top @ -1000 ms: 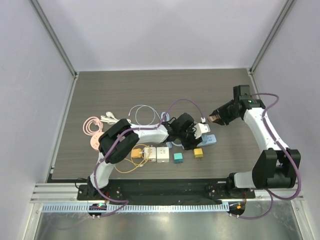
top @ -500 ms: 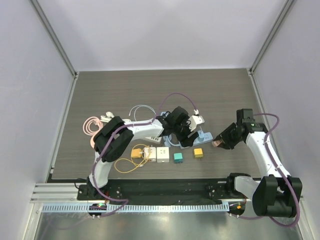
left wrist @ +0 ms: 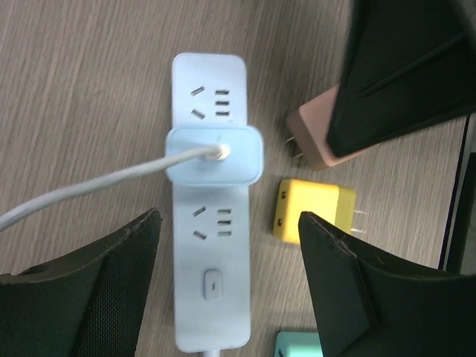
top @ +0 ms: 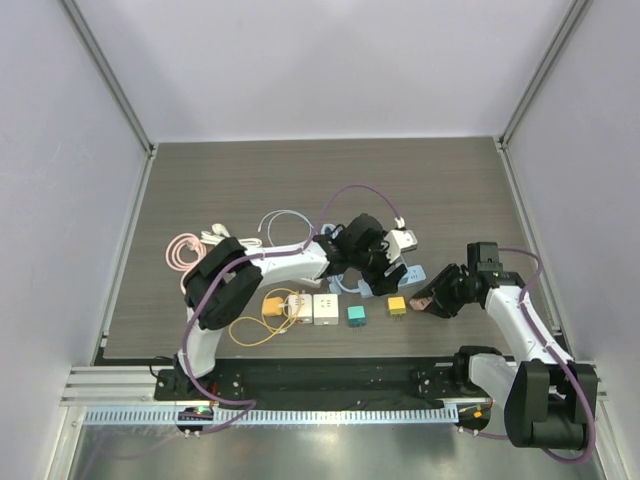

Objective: Pull the plug off the socket

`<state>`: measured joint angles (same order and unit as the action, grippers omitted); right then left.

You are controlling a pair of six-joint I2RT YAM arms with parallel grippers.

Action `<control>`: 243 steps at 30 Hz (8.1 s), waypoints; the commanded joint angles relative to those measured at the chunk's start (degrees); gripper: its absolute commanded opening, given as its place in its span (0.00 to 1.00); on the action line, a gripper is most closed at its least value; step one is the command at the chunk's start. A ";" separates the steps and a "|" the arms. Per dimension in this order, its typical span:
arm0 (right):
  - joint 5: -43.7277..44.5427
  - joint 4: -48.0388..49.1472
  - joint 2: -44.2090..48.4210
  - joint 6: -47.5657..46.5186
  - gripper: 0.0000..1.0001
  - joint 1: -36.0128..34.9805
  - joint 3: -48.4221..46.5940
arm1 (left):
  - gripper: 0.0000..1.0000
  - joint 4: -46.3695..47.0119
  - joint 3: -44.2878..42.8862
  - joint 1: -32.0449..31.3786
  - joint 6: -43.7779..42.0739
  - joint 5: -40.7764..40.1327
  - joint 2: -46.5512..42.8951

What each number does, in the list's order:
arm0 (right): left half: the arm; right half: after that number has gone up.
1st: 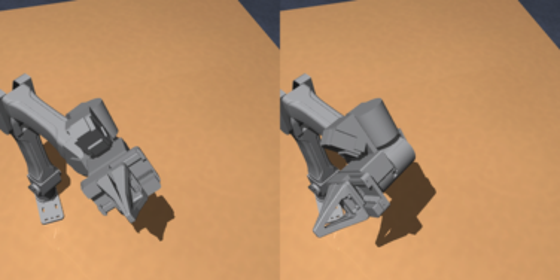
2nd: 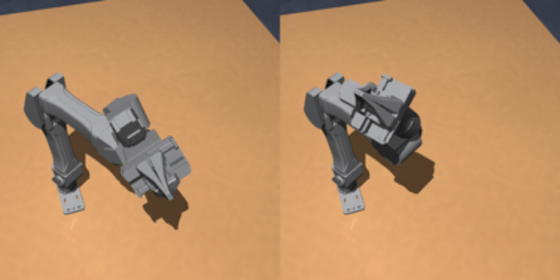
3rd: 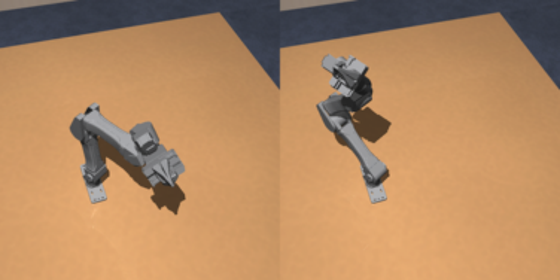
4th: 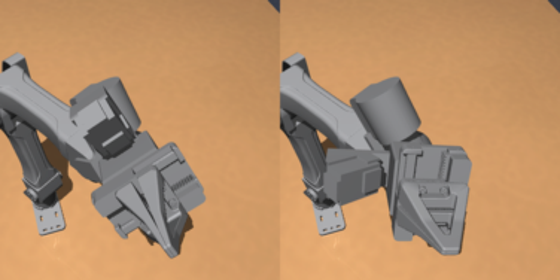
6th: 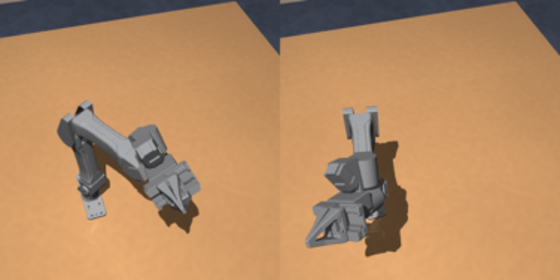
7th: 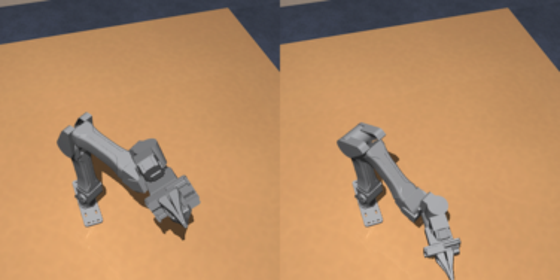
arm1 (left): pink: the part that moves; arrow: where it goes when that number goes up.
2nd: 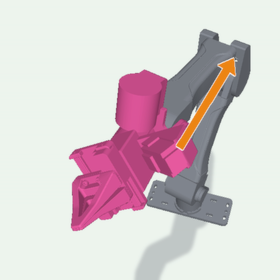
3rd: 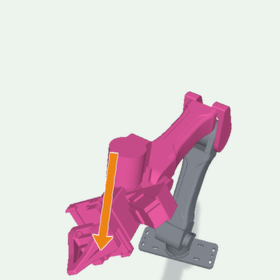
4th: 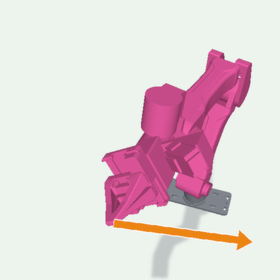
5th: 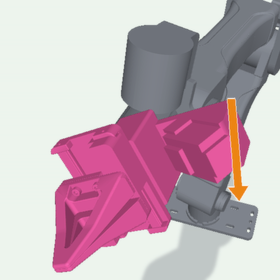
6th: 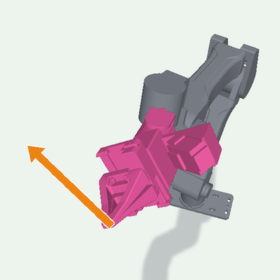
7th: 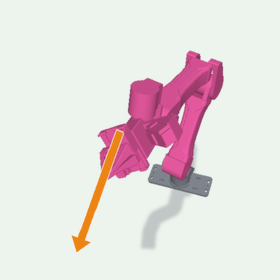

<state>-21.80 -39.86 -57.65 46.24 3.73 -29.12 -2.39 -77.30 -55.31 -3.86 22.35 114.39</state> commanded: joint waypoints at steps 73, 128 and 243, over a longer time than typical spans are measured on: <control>6.68 9.97 -20.40 18.10 0.70 -6.45 -15.61 | 0.00 16.02 -4.35 -6.39 -16.62 -19.62 -0.13; 29.27 23.24 -26.55 11.68 0.01 -12.51 -12.89 | 0.00 25.51 -1.63 5.04 9.05 11.13 -9.88; 17.92 21.94 -56.18 -6.23 0.91 8.49 -61.40 | 1.00 -14.75 25.88 43.09 39.10 -7.06 -48.82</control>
<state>-6.44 -11.66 -117.86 47.55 12.91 -88.14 -20.99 -50.33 -12.29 32.71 11.49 65.80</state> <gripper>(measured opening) 0.890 0.986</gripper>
